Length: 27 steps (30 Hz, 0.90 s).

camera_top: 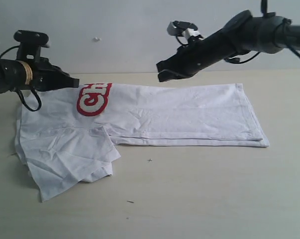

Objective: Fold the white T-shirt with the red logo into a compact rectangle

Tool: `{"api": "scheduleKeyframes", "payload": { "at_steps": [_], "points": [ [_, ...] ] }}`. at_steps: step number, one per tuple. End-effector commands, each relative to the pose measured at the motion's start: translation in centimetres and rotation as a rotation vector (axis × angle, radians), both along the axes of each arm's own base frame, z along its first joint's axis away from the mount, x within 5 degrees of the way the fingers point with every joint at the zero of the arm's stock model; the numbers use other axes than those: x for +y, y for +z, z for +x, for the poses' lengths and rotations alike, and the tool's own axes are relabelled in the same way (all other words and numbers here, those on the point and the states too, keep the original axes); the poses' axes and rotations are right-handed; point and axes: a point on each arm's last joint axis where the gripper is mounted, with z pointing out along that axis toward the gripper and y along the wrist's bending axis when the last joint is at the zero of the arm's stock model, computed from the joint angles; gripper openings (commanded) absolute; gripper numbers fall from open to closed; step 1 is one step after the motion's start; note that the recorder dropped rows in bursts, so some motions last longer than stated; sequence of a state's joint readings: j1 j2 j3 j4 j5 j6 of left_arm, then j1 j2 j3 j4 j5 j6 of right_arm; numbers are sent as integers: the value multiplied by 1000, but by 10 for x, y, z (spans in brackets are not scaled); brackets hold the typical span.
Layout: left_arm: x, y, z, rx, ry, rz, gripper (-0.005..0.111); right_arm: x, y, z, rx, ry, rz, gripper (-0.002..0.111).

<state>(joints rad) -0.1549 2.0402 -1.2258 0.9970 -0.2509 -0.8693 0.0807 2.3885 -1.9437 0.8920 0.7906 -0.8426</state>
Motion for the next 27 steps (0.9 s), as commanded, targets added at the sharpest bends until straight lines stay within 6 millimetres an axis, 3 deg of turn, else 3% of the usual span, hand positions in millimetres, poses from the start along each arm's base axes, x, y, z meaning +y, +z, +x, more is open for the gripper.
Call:
{"api": "scheduleKeyframes", "payload": {
  "at_steps": [1, 7, 16, 22, 27],
  "points": [
    [-11, -17, 18, 188, -144, -199, 0, 31, -2, 13, -5, 13, -26, 0],
    [-8, -42, 41, 353, -110, -390, 0, 39, -23, 21, 48, -12, -16, 0],
    [23, -77, 47, 292, 191, -171, 0, 12, -78, 25, 132, -140, -277, 0],
    [40, -86, 43, 253, 252, -10, 0, -14, -80, 26, 171, -216, -354, 0],
    [27, -52, 46, 180, 158, -18, 0, -6, -55, 31, 85, -197, -262, 0]
  ]
}}
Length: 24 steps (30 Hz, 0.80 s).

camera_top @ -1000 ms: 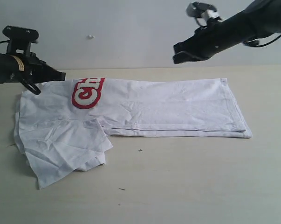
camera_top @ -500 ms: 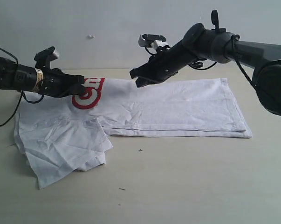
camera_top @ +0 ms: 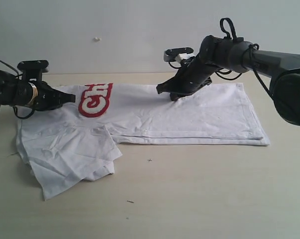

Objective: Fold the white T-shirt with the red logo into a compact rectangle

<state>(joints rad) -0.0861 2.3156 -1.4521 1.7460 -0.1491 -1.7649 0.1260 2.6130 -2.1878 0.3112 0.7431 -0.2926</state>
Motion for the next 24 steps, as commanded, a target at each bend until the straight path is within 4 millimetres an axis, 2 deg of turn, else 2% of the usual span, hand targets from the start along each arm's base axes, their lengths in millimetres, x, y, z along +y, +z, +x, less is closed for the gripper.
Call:
{"api": "scheduleKeyframes", "payload": {
  "at_steps": [1, 3, 5, 8, 11, 17, 21, 24],
  "points": [
    [-12, 37, 3, -88, -61, 2, 0, 2, 22, 3, -75, 28, 75, 0],
    [-25, 56, 5, -125, -124, -39, 0, 13, 38, 4, -123, 52, 157, 0],
    [-43, 65, 6, -142, -194, -76, 0, 25, 45, 4, -156, 67, 210, 0],
    [-61, 56, 8, -143, -213, -55, 0, 45, 41, 2, -180, 86, 205, 0],
    [-72, 31, 9, -108, -226, -31, 0, 59, 29, 1, -191, 95, 194, 0],
    [-64, -15, 14, -41, -114, 17, 0, 51, -3, 3, -132, 33, 158, 0],
    [-57, -24, 14, -21, -97, 18, 0, 45, -10, 3, -116, 17, 83, 0],
    [-61, -17, 14, -23, -158, -20, 0, 45, -7, 4, -123, 16, 83, 0]
  ]
}}
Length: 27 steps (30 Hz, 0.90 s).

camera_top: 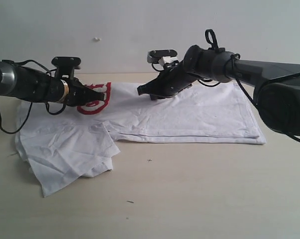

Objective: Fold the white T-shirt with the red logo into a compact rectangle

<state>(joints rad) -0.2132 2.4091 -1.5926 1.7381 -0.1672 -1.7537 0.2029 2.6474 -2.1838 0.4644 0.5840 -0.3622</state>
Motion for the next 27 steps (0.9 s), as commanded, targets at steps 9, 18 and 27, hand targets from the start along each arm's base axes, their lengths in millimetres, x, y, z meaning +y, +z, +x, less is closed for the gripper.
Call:
{"api": "scheduleKeyframes", "payload": {
  "at_steps": [9, 18, 27],
  "points": [
    [23, 76, 0, -128, -8, -37, 0, -34, 50, 7, -24, -5, -114, 0],
    [38, 33, -47, 95, -159, -133, 0, -99, 42, -5, 224, -61, -107, 0],
    [60, -20, -90, 210, -26, 165, 0, -103, 29, -15, 335, -68, -132, 0]
  ]
}}
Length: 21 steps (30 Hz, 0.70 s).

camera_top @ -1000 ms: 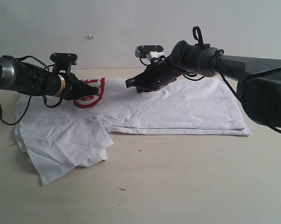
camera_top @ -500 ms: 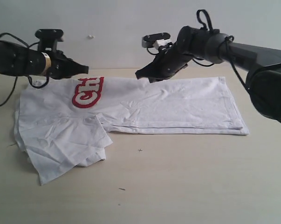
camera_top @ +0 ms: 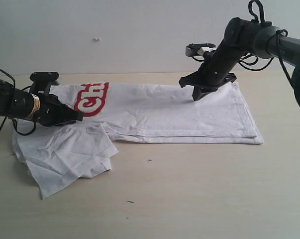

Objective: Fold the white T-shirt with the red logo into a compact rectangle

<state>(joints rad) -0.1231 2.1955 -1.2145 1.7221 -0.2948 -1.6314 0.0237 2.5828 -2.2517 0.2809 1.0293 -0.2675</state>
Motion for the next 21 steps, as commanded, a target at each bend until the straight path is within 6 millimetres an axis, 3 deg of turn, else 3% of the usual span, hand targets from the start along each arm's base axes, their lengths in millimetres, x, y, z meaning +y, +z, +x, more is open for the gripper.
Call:
{"api": "scheduleKeyframes", "payload": {
  "at_steps": [1, 3, 7, 16, 21],
  "points": [
    [17, -27, -20, 48, 22, 176, 0, -2, -8, -5, 40, -14, -27, 0],
    [15, -19, -20, 37, 16, 155, 0, -3, -5, -5, 36, -10, -41, 0],
    [8, 15, -16, -36, -22, 91, 0, -3, 1, -6, 41, -12, -42, 0],
    [8, 91, -18, -209, 4, 45, 0, -9, -33, -28, 163, -12, -106, 0],
    [12, 102, -27, -217, 41, 31, 0, -12, -15, -43, 133, -13, -133, 0]
  ]
}}
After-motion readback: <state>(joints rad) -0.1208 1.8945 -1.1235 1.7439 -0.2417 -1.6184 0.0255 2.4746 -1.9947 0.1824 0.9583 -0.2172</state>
